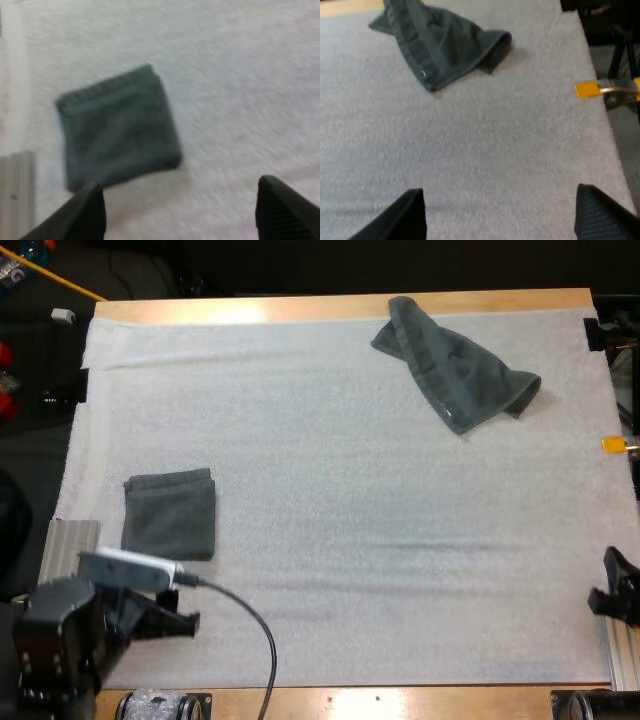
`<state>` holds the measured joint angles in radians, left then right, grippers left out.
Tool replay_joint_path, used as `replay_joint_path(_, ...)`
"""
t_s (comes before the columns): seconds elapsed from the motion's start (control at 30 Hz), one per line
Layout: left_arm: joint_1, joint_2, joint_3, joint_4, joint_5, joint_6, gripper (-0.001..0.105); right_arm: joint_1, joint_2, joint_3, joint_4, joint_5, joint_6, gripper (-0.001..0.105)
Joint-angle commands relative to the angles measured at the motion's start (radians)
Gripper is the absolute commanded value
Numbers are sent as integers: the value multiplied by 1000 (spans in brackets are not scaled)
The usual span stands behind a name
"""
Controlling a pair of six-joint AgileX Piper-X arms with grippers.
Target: Pick towel from pile, fold and stack
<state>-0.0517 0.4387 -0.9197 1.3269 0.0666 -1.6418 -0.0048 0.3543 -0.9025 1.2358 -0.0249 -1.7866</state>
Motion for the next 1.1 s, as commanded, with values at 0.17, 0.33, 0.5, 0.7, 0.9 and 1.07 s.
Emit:
replay_joint_path(0.17,-3,-155,96,28,41,-21,60,-4,-126,-10,88,5,-14,61)
replay_joint_path(0.33,-3,-282,130,108,37,-12,60,-4,-222,-10,156,5,-12,61)
replay_joint_path(0.5,-3,-397,131,171,37,-12,60,-4,-300,-10,200,5,-12,61)
replay_joint_path(0.7,-3,-538,131,229,37,-5,60,-4,-394,-8,210,5,-12,61)
replay_joint_path(0.9,3,-588,129,244,58,-5,60,-4,-411,10,250,30,-8,61)
replay_joint_path(1.07,5,-588,135,233,65,6,60,-4,-411,23,235,36,-8,61)
